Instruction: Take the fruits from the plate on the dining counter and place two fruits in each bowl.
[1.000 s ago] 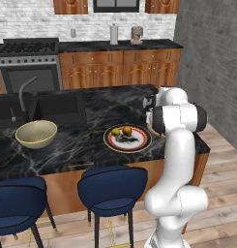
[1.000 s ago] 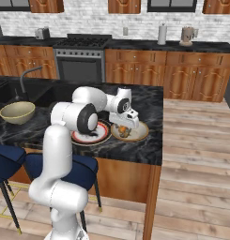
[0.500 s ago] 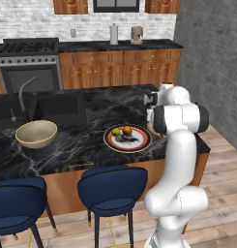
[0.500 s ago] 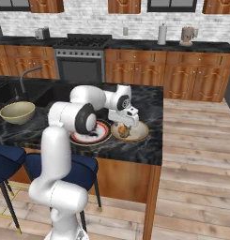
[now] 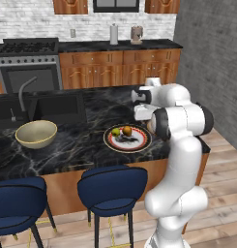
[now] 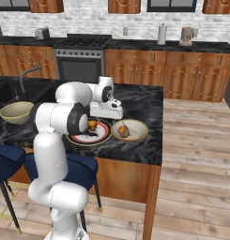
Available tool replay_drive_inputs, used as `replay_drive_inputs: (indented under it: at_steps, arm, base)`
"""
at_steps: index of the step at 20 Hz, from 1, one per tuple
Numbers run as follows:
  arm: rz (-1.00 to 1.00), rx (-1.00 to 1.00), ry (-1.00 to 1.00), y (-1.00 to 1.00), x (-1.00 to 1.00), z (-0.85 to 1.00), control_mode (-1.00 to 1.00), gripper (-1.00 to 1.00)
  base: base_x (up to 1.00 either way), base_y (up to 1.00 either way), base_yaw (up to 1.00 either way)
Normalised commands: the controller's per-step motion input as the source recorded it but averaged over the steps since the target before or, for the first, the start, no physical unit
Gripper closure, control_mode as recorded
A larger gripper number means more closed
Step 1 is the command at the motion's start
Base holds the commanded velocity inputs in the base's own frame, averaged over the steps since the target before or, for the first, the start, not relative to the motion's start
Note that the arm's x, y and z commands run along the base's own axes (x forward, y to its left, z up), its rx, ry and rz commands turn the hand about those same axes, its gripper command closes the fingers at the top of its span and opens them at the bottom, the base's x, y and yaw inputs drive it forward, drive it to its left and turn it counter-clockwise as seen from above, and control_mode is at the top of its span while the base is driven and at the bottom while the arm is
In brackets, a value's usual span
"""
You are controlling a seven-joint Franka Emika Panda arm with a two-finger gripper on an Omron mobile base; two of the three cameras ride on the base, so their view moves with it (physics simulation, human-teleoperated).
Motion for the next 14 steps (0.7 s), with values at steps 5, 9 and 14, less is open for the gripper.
replay_drive_inputs:
  at_steps: [5, 9, 14]
  arm:
    - [0.3, 0.01, 0.0, 0.58, -0.14, 0.08, -1.0, -1.0]
    - [0.29, 0.14, -0.19, 0.2, -0.04, -0.07, -1.0, -1.0]
    - [0.31, 0.14, -0.15, 0.2, 0.0, -0.18, -1.0, -1.0]
  base:
    - [0.0, 0.0, 0.0]
    - [0.0, 0.0, 0.0]
    - [0.0, 0.0, 0.0]
